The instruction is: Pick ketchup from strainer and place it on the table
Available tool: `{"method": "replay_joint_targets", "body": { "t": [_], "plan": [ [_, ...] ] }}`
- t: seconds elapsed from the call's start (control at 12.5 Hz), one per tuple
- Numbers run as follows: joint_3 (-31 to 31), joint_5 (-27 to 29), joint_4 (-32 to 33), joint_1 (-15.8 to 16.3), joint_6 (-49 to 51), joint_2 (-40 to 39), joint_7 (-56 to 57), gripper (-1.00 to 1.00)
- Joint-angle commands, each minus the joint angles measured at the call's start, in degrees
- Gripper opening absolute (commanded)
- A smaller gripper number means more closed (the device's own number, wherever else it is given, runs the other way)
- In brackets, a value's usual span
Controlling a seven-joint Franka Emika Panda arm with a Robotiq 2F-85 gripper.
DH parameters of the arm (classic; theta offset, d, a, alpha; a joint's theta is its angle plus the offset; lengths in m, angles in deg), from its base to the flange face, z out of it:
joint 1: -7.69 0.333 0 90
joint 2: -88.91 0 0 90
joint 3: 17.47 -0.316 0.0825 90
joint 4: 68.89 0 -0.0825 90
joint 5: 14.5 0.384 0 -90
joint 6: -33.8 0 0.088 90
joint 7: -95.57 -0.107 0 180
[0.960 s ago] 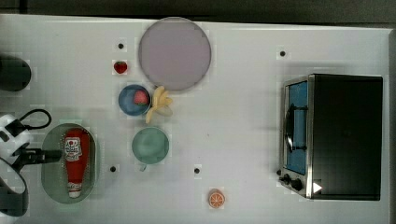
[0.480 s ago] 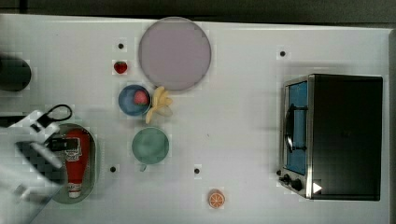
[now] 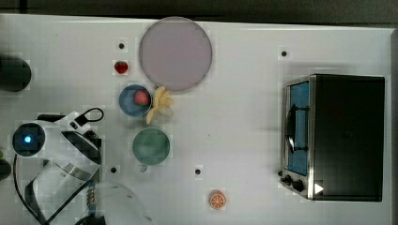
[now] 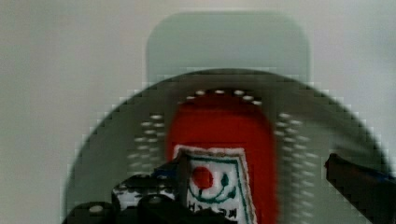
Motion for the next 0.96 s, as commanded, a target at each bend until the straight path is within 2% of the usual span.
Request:
{"method": "replay_joint_targets", "body": {
  "t": [0.08, 0.24, 0.32, 0.56, 0.8, 0.96],
  "plan": [
    [0.2, -2.7, -1.2, 1.9, -3.0, -1.3, -7.7, 1.0],
    [1.5, -4.2, -2.1, 3.0, -3.8, -3.5, -8.8, 1.0],
    [2.1, -4.4, -2.5, 3.6, -4.1, -4.2, -8.9, 0.91],
    [2.7, -4.4, -2.9, 4.1, -4.8, -4.3, -8.9, 0.2],
    [0.2, -3.4, -0.9, 2.7, -2.8, 0.0, -8.9, 0.18],
    [-3.6, 1.8, 1.2, 0.2, -0.6, 5.5, -8.9, 0.18]
  ]
}}
